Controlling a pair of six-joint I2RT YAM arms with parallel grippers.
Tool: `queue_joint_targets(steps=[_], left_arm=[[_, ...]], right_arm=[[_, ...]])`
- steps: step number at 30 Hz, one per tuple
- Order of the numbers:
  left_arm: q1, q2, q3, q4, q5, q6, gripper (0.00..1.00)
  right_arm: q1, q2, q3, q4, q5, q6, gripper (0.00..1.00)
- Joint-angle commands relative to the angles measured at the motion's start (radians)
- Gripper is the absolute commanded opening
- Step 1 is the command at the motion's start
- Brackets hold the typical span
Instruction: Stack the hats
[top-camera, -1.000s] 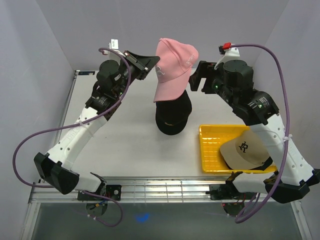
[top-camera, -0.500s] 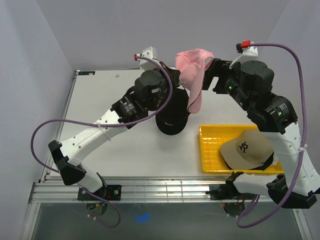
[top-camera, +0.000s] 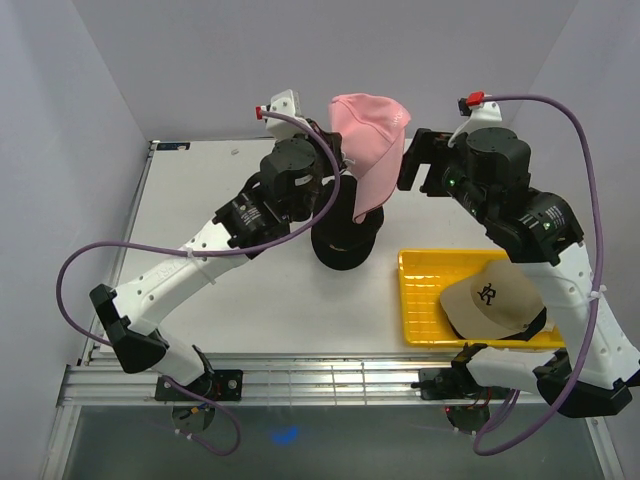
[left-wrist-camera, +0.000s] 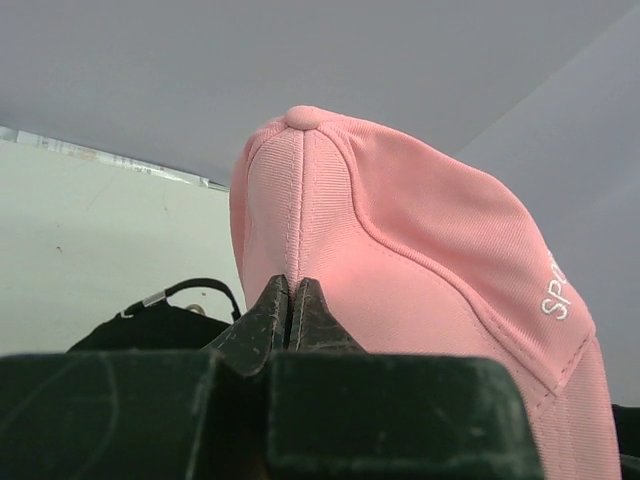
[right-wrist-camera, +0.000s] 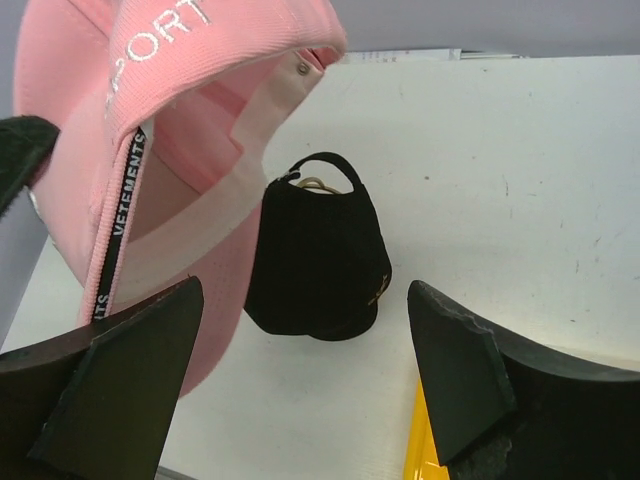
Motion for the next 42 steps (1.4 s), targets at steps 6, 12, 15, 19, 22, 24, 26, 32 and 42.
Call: queue_joint_targets(steps=[6,12,15,19,22,24,26,32,42], left_arm=[[0.018,-0.074,0.051,0.071,-0.002,0.050,0.00],[0.020,-0.074,0.076,0.062,-0.016,0.132,0.00],[0.020,-0.077,0.077,0.057,-0.017,0.165,0.00],[0.020,-0.078,0.073,0.057,0.018,0.192,0.00],[0.020,-0.086,0.050,0.056,0.049,0.209,0.00],[0.020,-0.094,0.030,0.063,0.081,0.221,0.00],[0.020,-0.094,0.015,0.065,0.104,0.234,0.00],[0.020,-0.083,-0.016,0.053,0.139,0.251,0.00],[0.012,-0.084,-0.134,0.033,0.121,0.165,0.00]], right_arm=[[0.009,-0.036,-0.074,0.029,0.000,0.005,0.89],[0.008,-0.051,-0.100,0.002,0.017,-0.005,0.91],[0.008,-0.046,-0.097,-0.027,0.026,-0.018,0.91],[0.008,-0.059,-0.115,-0.047,0.034,-0.019,0.91],[0.008,-0.076,-0.106,-0.049,0.033,-0.016,0.91],[0.008,-0.074,-0.074,-0.058,0.033,-0.015,0.91],[0.008,-0.060,-0.053,-0.064,0.034,-0.019,0.92],[0.008,-0.043,-0.022,-0.060,0.017,-0.012,0.92],[0.006,-0.020,-0.031,-0.028,-0.021,-0.007,0.92]])
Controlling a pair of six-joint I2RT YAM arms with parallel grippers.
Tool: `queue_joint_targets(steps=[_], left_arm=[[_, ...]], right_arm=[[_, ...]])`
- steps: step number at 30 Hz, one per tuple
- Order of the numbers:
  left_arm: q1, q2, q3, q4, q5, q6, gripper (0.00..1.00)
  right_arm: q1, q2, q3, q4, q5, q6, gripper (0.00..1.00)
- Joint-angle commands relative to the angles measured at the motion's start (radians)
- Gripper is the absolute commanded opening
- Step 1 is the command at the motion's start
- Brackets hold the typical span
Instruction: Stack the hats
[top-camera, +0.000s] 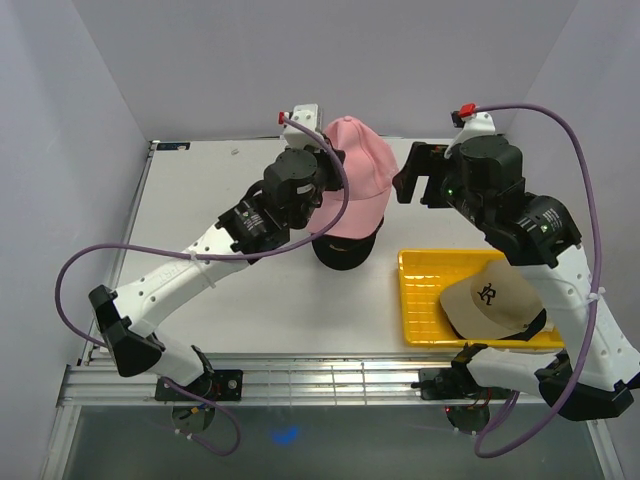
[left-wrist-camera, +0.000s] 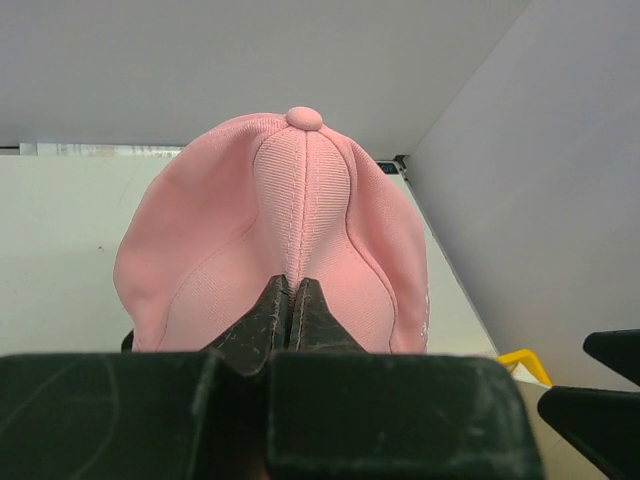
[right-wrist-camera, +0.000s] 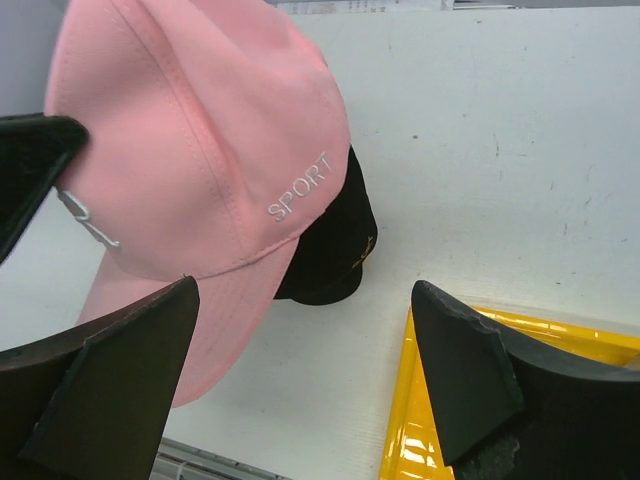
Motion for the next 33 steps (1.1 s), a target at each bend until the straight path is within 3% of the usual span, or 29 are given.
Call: queue_joint_targets(steps=[1,16,33], left_arm=[[-0.007,-0.051,-0.049,0.006,-0.012,-0.047,0.00],[-0.116,-0.011,-0.081,-0.028,-0.197,-0.044,0.00],[-0.127,0.027,-0.163,-0.011,-0.254,-0.047,0.00]], right_arm=[[0.007,0.001,0.015,0.047,-0.020,-0.002,0.92],[0.007,0.004,-0.055,0.091,-0.034,0.001,0.92],[0.002,0.012,-0.144,0.130,-0.040,-0.003,0.92]])
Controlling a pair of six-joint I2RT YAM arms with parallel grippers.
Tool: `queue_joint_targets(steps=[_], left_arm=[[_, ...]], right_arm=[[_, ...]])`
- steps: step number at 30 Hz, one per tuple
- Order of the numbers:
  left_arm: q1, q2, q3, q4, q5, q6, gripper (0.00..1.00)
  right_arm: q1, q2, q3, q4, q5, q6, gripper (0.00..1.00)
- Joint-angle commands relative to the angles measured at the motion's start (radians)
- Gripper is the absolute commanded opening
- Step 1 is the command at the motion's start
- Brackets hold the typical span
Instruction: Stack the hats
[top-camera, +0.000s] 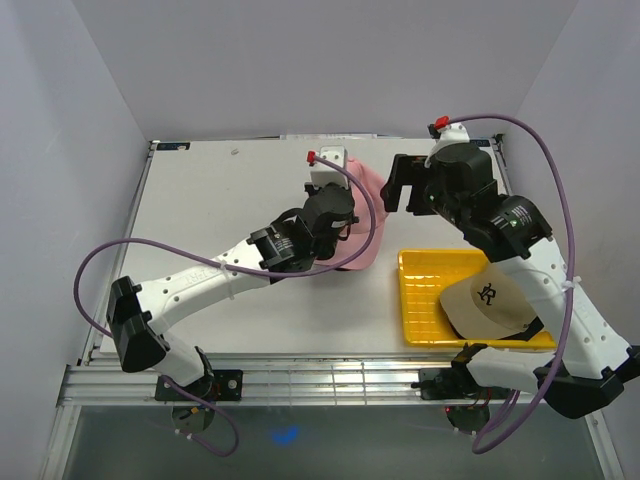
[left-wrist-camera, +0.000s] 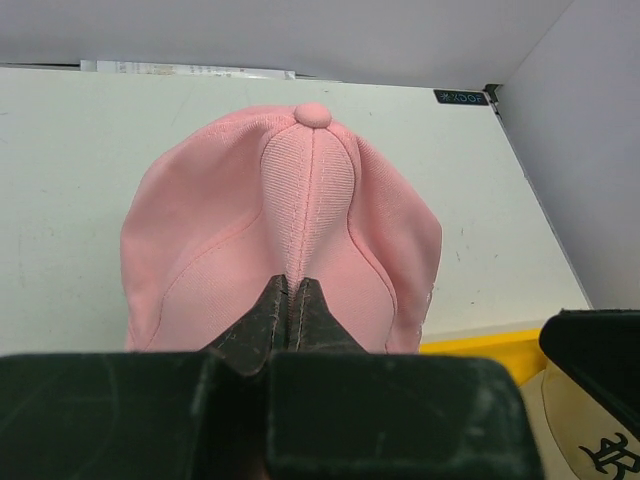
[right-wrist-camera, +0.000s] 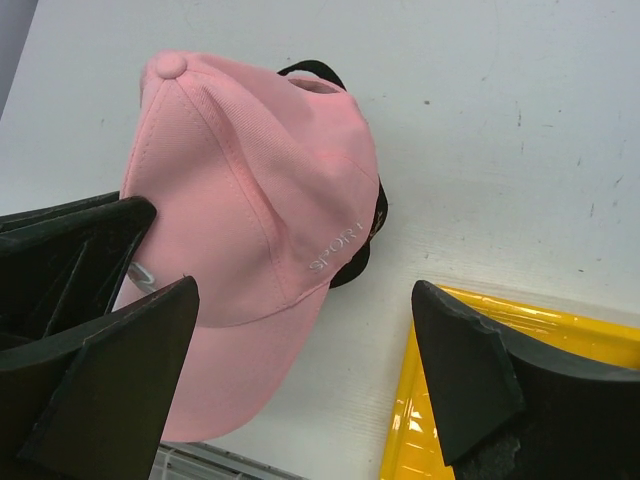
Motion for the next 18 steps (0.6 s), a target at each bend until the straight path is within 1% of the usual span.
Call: queue_joint_targets(steps=[1,9,18], left_arm=[[-0.003,-0.014,-0.019,0.026,-0.022,0.000,0.00],[-0.003,-0.017,-0.085,0.032,-0.010,-0.040,0.00],[-0.003,-0.041,-0.162,0.044,0.030,-0.097,0.00]], right_arm=[[0.000,0.003,-0.013,0.052,-0.003,-0.007,0.93],[-0.008,0.030,-0.019,0.063,-0.027,-0.015,0.93],[-0.034,0.088,0.019,0.063,-0.075,-0.020,0.93]])
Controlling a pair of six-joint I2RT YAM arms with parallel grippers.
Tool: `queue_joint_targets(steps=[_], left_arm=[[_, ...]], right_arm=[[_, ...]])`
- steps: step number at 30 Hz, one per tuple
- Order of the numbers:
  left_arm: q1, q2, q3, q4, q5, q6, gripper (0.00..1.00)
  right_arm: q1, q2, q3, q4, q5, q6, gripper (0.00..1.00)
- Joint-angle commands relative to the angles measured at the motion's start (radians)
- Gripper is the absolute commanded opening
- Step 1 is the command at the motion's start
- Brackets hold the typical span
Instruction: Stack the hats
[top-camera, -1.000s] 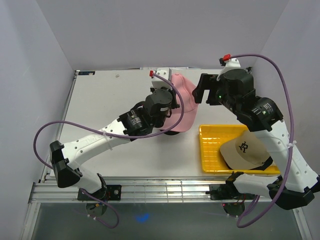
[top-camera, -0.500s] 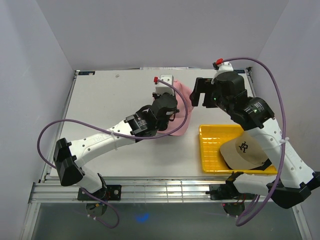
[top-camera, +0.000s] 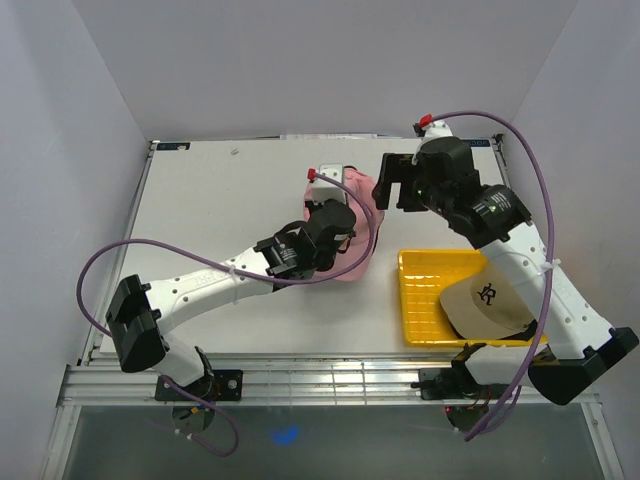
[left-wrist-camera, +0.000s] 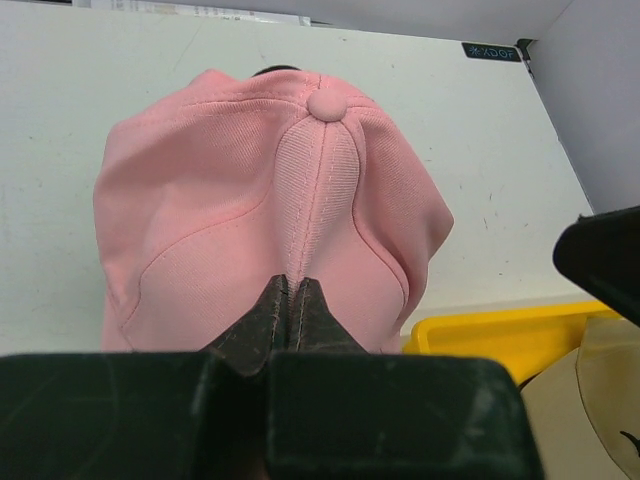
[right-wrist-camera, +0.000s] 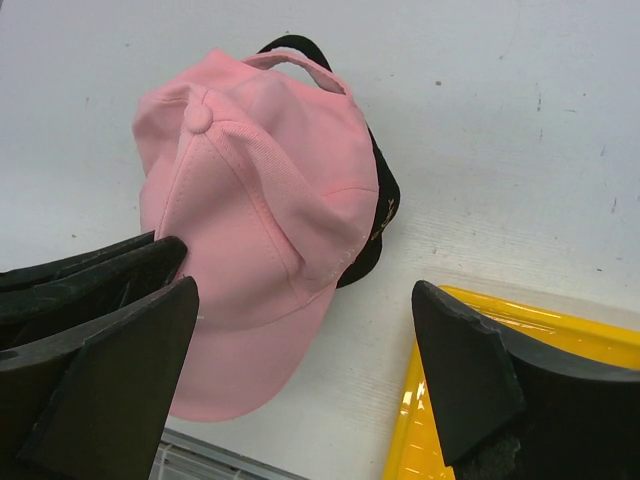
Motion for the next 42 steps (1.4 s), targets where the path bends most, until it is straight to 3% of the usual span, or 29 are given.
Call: queue_joint_targets(steps=[1,12,23,34,42], left_arm=[[-0.003,-0.043,-0.042,0.000,0.025,-0.043,0.00],[-0.003,-0.098,-0.148,0.062,0.022,-0.097,0.06],[-0.003,-0.153,-0.237,0.075,0.021,-0.162,0.32],[-0.003,-0.150,-0.235,0.062,0.024,-0.172,0.33],[-0.003,-0.143,-0.215,0.040,0.033,-0.178,0.30]], right_arm=[[-0.013,0.026,0.042,0.040,-0.038,-0.016,0.93],[-0.027,0.163,0.141,0.038,-0.133,0.000,0.93],[-0.043,0.172,0.053,0.092,-0.163,0.001,0.92],[-0.061,0.203,0.006,0.129,-0.179,0.001,0.89],[-0.208,0.273,0.073,0.129,-0.284,-0.005,0.89]])
